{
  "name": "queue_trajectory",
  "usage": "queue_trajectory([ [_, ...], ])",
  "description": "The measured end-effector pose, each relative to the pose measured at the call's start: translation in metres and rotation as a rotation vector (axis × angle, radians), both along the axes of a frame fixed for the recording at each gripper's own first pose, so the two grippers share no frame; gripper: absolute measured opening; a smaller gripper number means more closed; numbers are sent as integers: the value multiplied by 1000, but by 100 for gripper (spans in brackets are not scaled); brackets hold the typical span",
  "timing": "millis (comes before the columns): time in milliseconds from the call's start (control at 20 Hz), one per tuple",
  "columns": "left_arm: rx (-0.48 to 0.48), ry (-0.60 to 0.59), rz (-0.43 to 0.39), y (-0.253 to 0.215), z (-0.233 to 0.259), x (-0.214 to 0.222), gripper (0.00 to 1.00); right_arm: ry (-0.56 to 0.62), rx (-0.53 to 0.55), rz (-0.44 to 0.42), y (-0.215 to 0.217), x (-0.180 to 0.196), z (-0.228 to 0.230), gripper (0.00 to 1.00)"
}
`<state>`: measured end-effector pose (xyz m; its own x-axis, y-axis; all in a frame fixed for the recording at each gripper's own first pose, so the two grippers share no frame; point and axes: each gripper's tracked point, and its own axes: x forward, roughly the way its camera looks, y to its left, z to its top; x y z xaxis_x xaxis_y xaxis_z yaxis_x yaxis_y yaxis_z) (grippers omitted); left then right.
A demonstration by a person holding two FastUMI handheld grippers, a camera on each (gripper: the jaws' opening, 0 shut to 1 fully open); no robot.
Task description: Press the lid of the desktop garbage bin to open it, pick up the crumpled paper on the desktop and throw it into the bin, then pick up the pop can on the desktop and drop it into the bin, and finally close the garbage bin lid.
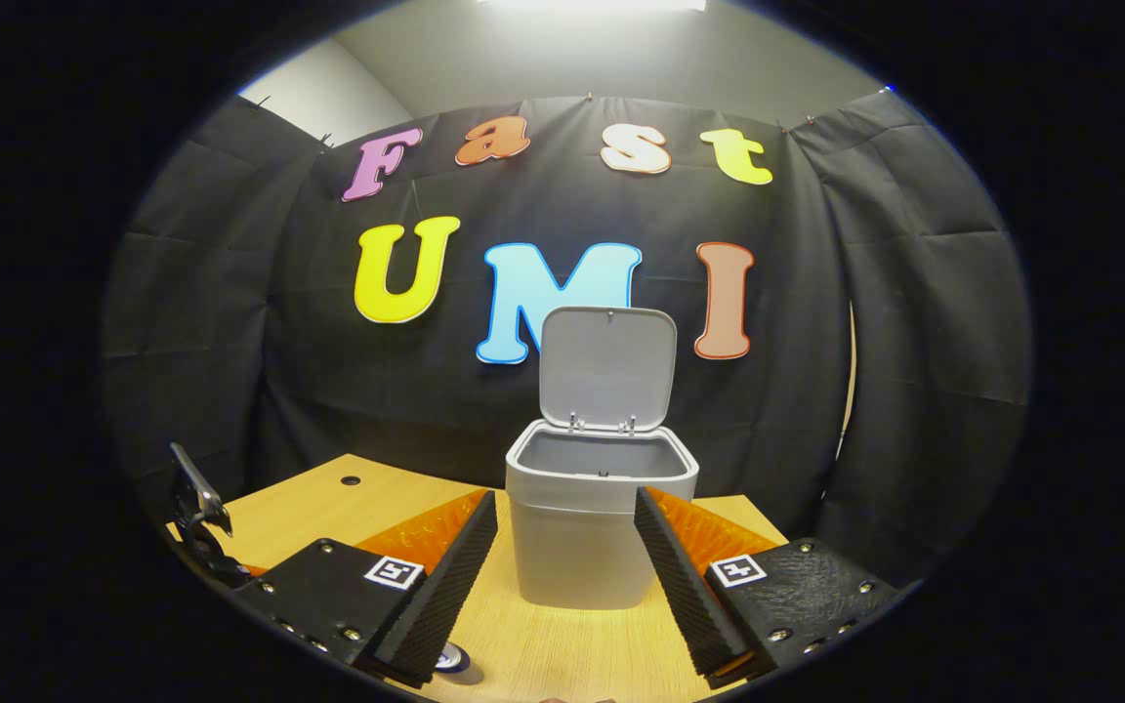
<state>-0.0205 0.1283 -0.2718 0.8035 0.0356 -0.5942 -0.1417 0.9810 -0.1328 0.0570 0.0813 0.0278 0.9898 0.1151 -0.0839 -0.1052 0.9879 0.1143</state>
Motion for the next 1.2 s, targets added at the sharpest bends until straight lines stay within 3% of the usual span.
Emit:
queue_trajectory([
  [50, -7, 21, -13, -2, -8, -2, 95, -3, -7, -17, -2, 0, 2, 92],
  [100, -6, 40, -25, -3, -16, 0, 100, -3, -13, -25, -2, 0, 3, 92],
  [200, 6, 82, -47, -3, -29, -4, 96, 2, -23, -31, -3, -3, 3, 93],
  [250, 5, 102, -56, -5, -35, -5, 100, 9, -28, -31, -4, -5, 2, 93],
  [350, -9, 127, -66, -8, -44, -9, 91, 22, -40, -44, -9, -9, -2, 93],
  [400, -10, 136, -72, -10, -47, -10, 96, 30, -41, -50, -12, -12, -5, 93],
  [550, -10, 173, -79, -15, -62, -15, 95, 51, -26, -51, -17, -14, -10, 93],
  [750, -23, 211, -65, -16, -75, -16, 86, 67, -4, -57, -26, -17, -14, 93],
  [800, -20, 209, -59, -14, -74, -16, 74, 68, -4, -57, -27, -18, -15, 94],
  [1000, -29, 225, -20, -14, -77, -17, 55, 81, -12, -55, -36, -22, -22, 94],
  [1050, -44, 236, -17, -18, -81, -19, 42, 82, -11, -56, -37, -22, -23, 93],
  [1150, -47, 240, -3, -16, -81, -21, 41, 86, -7, -56, -41, -22, -25, 93],
  [1200, -52, 236, -7, -18, -79, -21, 29, 87, -2, -54, -41, -21, -27, 94],
])
